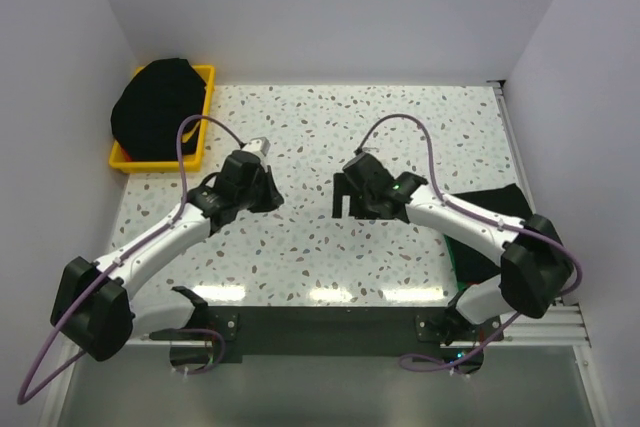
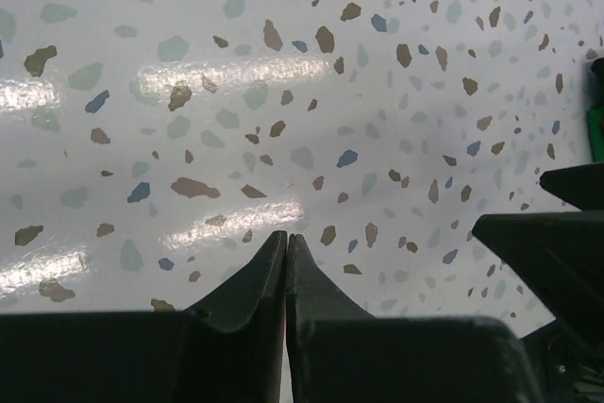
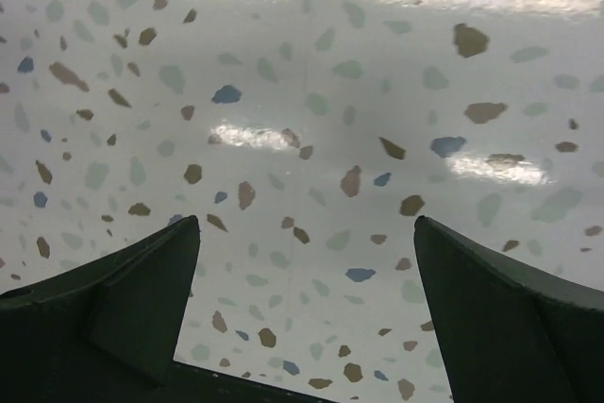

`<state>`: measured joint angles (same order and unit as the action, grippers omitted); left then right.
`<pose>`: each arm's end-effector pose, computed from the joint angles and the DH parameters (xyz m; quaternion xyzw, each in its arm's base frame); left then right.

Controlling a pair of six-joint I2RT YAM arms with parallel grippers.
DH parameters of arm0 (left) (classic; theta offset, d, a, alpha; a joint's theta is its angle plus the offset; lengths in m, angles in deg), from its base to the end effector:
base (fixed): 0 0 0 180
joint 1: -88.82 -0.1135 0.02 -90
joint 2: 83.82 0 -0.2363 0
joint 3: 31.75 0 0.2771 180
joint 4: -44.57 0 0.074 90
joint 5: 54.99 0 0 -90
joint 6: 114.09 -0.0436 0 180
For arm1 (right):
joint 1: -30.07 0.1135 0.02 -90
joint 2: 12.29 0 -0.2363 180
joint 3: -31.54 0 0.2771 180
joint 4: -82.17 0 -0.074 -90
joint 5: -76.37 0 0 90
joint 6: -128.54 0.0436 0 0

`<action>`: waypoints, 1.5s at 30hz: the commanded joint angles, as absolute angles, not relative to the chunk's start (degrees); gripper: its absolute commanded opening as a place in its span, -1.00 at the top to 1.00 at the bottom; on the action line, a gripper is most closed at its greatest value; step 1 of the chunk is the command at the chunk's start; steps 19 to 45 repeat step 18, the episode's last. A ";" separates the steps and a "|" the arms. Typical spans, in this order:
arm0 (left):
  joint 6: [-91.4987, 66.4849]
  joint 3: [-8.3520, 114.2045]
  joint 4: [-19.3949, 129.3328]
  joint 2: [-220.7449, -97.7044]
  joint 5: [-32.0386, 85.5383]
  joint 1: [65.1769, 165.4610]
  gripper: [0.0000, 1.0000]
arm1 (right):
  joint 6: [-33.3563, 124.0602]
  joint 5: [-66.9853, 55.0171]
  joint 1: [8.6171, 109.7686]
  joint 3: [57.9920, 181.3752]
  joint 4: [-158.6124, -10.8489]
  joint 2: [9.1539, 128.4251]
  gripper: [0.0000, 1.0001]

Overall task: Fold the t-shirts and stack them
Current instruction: Reset both grippers

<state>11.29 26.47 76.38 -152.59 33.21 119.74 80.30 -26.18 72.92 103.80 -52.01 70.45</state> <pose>0.2513 -0.1521 0.2038 -0.0293 0.9143 -0.2328 0.3302 0.2464 0.2156 0.2005 0.0226 0.9516 0.1166 0.2835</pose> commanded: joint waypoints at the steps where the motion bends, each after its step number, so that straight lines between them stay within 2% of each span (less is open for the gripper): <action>1: 12.12 25.14 76.50 -150.27 37.82 119.14 0.85 | 80.91 -30.06 77.08 106.80 -58.16 72.16 -0.98; 10: 14.94 23.03 75.35 -149.91 40.28 119.14 0.85 | 79.76 -27.95 77.44 102.32 -65.11 71.12 -0.98; 45: 14.41 22.95 75.35 -149.65 40.72 119.05 0.84 | 79.67 -29.18 77.44 101.88 -65.37 70.68 -0.98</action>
